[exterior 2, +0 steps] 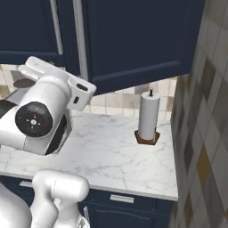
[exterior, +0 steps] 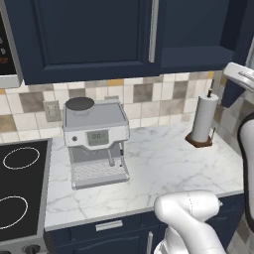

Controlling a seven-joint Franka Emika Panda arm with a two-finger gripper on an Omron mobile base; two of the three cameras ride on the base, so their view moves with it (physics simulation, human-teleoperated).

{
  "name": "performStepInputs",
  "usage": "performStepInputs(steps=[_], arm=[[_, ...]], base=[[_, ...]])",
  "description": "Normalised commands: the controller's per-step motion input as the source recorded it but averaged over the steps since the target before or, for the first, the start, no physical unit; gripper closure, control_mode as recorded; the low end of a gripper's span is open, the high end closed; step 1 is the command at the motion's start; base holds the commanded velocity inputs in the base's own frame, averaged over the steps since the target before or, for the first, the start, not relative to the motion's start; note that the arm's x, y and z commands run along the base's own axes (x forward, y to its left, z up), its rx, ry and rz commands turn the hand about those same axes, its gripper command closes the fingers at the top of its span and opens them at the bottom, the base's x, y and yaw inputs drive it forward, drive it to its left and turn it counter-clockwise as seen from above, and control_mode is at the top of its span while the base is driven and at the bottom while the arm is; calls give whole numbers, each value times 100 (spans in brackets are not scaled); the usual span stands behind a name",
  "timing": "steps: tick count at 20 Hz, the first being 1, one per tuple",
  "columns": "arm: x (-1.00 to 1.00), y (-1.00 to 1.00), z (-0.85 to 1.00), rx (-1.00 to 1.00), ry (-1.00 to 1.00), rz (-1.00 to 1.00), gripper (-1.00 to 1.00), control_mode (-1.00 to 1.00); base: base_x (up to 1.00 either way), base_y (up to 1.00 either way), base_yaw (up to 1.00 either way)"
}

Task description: Close all open cabinet doors.

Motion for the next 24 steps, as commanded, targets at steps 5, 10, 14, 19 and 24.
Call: performStepInputs(steps=[5,10,14,19,24], arm=[[61,21,0,6,-7,19,-100,-100],[64,21,0,2,-1,17,-100,-100],[59,19,0,0,0,7,-100,-100],[56,25,0,0,0,0,-100,-100],[58,23,0,0,0,0,-100,-100]], base=[[0,0,0],[0,0,0],[0,0,0],[0,0,0],[0,0,0]])
